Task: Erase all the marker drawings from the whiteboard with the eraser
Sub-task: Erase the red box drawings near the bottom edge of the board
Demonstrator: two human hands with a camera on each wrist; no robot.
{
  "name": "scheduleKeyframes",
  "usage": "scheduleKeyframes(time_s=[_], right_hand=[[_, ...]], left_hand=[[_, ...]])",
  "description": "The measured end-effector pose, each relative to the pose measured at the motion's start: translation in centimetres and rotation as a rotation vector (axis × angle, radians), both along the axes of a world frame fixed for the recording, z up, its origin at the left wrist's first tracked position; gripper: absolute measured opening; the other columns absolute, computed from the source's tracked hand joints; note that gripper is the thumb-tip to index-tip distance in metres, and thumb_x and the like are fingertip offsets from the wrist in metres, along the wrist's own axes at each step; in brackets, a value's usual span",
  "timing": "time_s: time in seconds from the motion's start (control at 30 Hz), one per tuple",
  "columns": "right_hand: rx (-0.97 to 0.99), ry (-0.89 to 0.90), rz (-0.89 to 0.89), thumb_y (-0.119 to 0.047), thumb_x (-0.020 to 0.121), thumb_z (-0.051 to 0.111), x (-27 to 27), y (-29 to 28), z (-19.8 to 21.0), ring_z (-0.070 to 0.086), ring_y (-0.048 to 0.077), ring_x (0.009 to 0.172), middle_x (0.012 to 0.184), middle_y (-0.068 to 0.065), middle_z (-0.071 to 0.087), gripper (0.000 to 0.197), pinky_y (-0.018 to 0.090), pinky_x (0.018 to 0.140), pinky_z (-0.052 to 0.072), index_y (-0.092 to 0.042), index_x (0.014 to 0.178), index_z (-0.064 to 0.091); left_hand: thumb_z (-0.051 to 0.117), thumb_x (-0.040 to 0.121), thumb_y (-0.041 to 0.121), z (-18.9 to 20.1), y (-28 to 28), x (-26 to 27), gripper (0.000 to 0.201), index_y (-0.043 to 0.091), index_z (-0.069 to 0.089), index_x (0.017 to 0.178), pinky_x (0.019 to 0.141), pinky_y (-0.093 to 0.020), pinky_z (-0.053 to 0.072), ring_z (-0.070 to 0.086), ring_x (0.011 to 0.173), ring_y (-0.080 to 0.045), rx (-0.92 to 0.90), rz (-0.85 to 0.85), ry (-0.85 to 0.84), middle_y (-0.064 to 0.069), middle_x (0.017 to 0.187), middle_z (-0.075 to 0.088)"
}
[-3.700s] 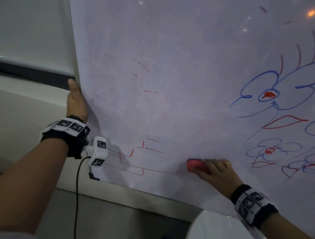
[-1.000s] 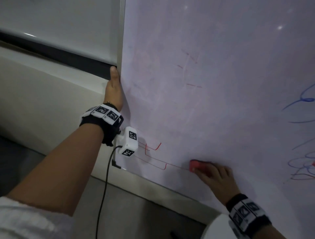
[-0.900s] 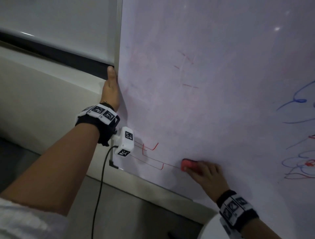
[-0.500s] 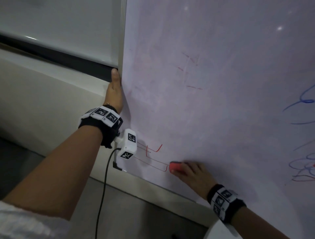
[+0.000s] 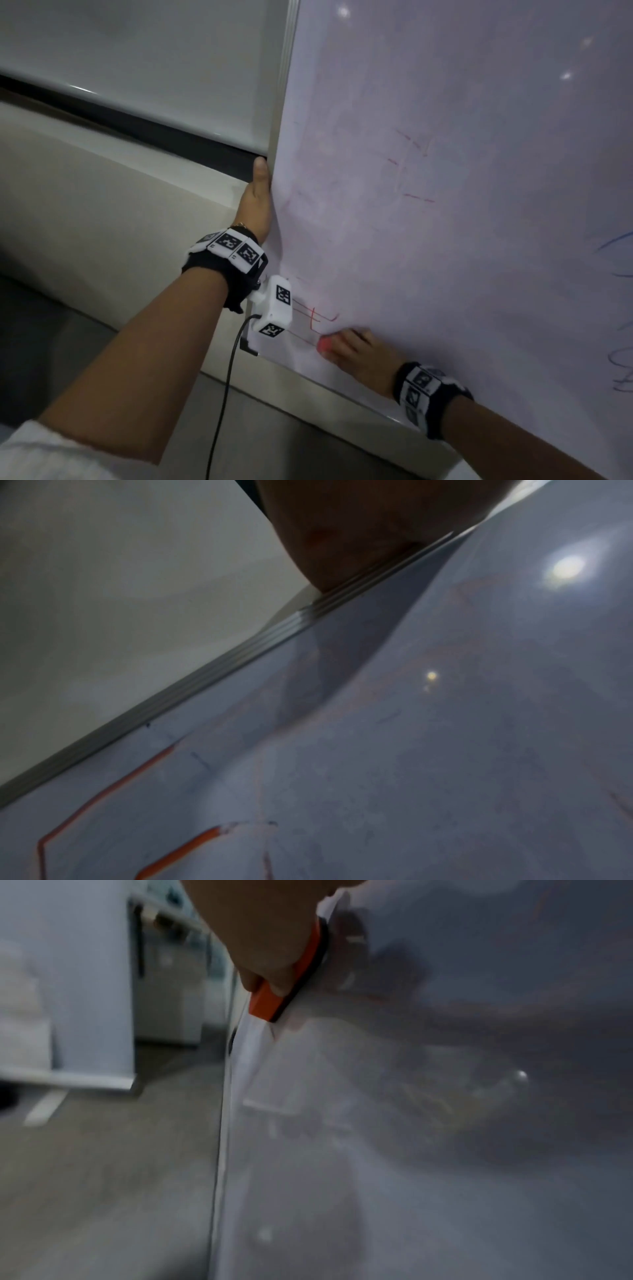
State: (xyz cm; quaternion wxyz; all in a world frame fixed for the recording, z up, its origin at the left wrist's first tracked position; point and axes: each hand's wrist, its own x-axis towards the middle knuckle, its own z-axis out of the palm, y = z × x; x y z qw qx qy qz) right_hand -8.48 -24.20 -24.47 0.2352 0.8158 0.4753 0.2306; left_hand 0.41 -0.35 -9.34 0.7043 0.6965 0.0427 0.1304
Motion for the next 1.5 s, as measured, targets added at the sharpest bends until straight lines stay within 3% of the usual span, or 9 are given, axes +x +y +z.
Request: scheduleKeyframes(time_s=[0.1, 0.33, 0.47, 0.67, 0.83, 1.07, 1.23, 1.4, 1.5], right_hand=[[-0.107, 0.034, 0.033, -0.01, 0.082, 0.038, -0.2, -2.3, 0.8, 0.059, 0.021, 0.093, 0.117, -0.001, 0.052, 0.043, 0.034, 0.084, 0.033, -0.021, 0.12, 0.053], [0.296, -0.292, -0.096, -0.012, 0.079, 0.042, 1.6, 0.4, 7.8, 0.045, 0.027, 0.095, 0.111, 0.007, 0.046, 0.047, 0.037, 0.073, 0.031, -0.03, 0.122, 0.048], [0.035, -0.06, 0.029, -0.014, 0.078, 0.04, 0.9, -1.0, 2.7, 0.047, 0.024, 0.091, 0.116, 0.002, 0.045, 0.047, 0.035, 0.077, 0.032, -0.025, 0.122, 0.049], [0.143, -0.15, 0.081, -0.012, 0.079, 0.04, 1.7, 0.2, 6.6, 0.045, 0.026, 0.093, 0.115, 0.005, 0.044, 0.045, 0.037, 0.073, 0.031, -0.025, 0.12, 0.05], [0.277, -0.241, 0.023, -0.014, 0.083, 0.04, 3.5, 3.8, 6.8, 0.043, 0.025, 0.094, 0.112, 0.006, 0.045, 0.043, 0.036, 0.072, 0.029, -0.03, 0.122, 0.047], [-0.061, 0.04, 0.124, -0.012, 0.08, 0.037, 2.2, 1.6, 2.0, 0.054, 0.023, 0.095, 0.118, 0.001, 0.054, 0.047, 0.034, 0.08, 0.033, -0.021, 0.122, 0.055], [0.293, -0.209, 0.036, -0.01, 0.082, 0.041, 3.9, 5.5, 6.8, 0.043, 0.026, 0.094, 0.11, 0.007, 0.045, 0.043, 0.037, 0.073, 0.029, -0.028, 0.12, 0.051], [0.049, -0.033, 0.124, -0.015, 0.08, 0.036, 3.4, 4.5, 2.7, 0.041, 0.025, 0.088, 0.109, 0.007, 0.041, 0.045, 0.036, 0.072, 0.03, -0.025, 0.116, 0.061], [0.002, -0.018, 0.144, -0.014, 0.079, 0.034, 2.9, 4.1, 3.5, 0.04, 0.025, 0.086, 0.106, 0.006, 0.041, 0.046, 0.036, 0.071, 0.03, -0.024, 0.108, 0.069]], left_hand=[[0.011, 0.098, 0.045, -0.5, 0.4, 0.5, 0.06, 0.011, 0.047, 0.133, 0.109, -0.025, 0.03, 0.043, 0.128, -0.016, -0.002, -0.037, -0.023, -0.005, 0.135, 0.051], [0.022, 0.092, 0.044, -4.2, 1.3, 0.5, 0.048, 0.008, 0.053, 0.091, 0.085, -0.018, 0.033, 0.046, 0.092, -0.016, 0.281, 0.047, -0.299, 0.0, 0.094, 0.05], [0.034, 0.093, 0.026, -7.0, 1.0, -0.6, 0.033, 0.007, 0.057, 0.106, 0.086, -0.016, 0.026, 0.034, 0.096, -0.013, 0.449, 0.417, -0.351, 0.002, 0.103, 0.036], [0.03, 0.093, 0.02, -10.6, 1.7, -1.6, 0.026, 0.004, 0.051, 0.093, 0.073, 0.003, 0.029, 0.042, 0.081, 0.013, 0.326, 0.35, -0.251, -0.005, 0.094, 0.044], [0.029, 0.099, 0.022, -12.8, 1.8, -2.4, 0.038, 0.003, 0.059, 0.088, 0.073, -0.022, 0.037, 0.051, 0.08, -0.019, 0.301, 0.319, -0.092, -0.009, 0.085, 0.057], [0.034, 0.092, 0.044, -13.9, 3.2, -2.9, 0.051, 0.0, 0.061, 0.09, 0.083, -0.04, 0.048, 0.058, 0.084, -0.023, 0.203, 0.128, -0.002, -0.012, 0.089, 0.063], [0.026, 0.1, 0.034, -14.8, 2.6, -3.7, 0.034, 0.017, 0.056, 0.102, 0.082, -0.016, 0.041, 0.054, 0.091, -0.004, 0.141, -0.053, 0.103, 0.002, 0.101, 0.06], [0.017, 0.101, 0.024, -14.4, 0.5, -4.3, 0.027, 0.035, 0.037, 0.086, 0.071, 0.005, 0.027, 0.04, 0.076, 0.031, 0.035, -0.037, 0.146, 0.02, 0.09, 0.04], [0.015, 0.101, 0.026, -14.1, 0.7, -4.4, 0.029, 0.032, 0.044, 0.106, 0.072, 0.01, 0.021, 0.037, 0.087, 0.026, 0.024, -0.086, 0.176, 0.02, 0.106, 0.038]])
